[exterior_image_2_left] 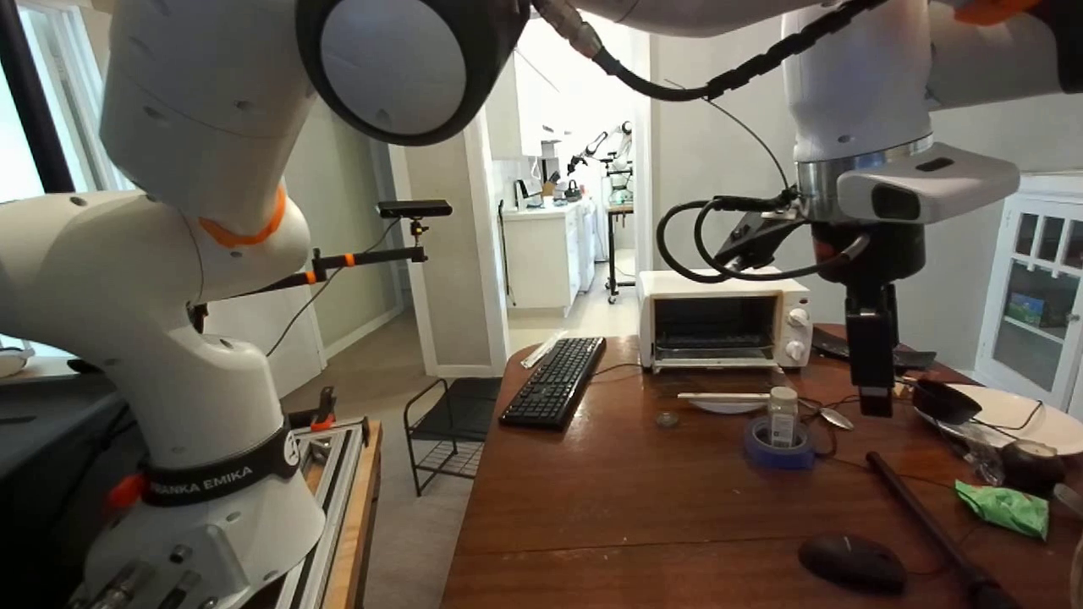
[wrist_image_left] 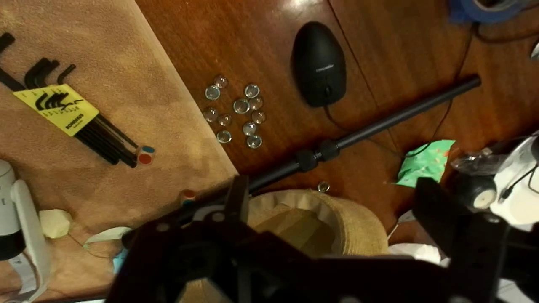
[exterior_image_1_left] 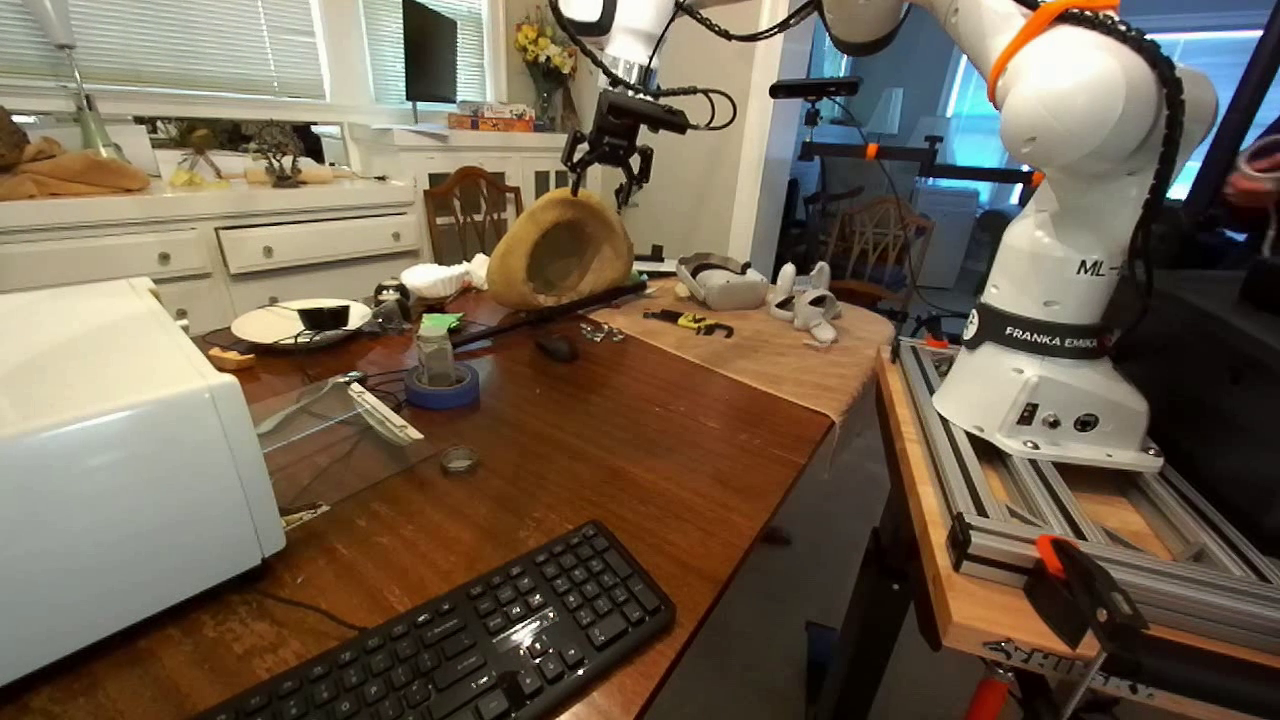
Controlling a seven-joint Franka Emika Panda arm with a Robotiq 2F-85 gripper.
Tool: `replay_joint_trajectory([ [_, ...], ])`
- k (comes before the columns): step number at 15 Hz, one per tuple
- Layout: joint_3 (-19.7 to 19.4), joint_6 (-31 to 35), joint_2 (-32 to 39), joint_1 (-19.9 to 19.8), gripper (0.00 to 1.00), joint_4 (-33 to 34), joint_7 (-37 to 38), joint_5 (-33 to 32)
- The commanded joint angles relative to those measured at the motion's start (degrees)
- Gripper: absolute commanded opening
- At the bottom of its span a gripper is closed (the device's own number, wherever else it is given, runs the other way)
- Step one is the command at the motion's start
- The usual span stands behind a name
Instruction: Put the blue tape around the bottle, then move the hat to the right, then put the lid in the tape
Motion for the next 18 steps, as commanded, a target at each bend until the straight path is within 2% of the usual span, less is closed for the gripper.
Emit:
replay_joint_trajectory([
  [1, 0.25, -0.22, -0.14, -0.02, 1.00, -0.60, -0.30, -0.03],
  [5, 0.59, -0.22, -0.15, -0.17, 1.00, -0.70, -1.11, -0.10],
  [6, -0.59, -0.22, -0.84, -0.08, 1.00, -3.08, -2.24, -0.10],
  [7, 2.20, -0.26, 0.23, -0.82, 1.00, -4.92, -6.20, -0.12],
  [8, 1.57, -1.62, -0.14, 0.23, 1.00, -7.65, -6.63, -0.13],
  [15, 5.32, -11.96, -0.97, 3.67, 1.00, -29.82, -8.75, -0.13],
  [18, 5.27, -16.80, -0.95, 7.36, 1.00, -37.07, -10.71, -0.16],
])
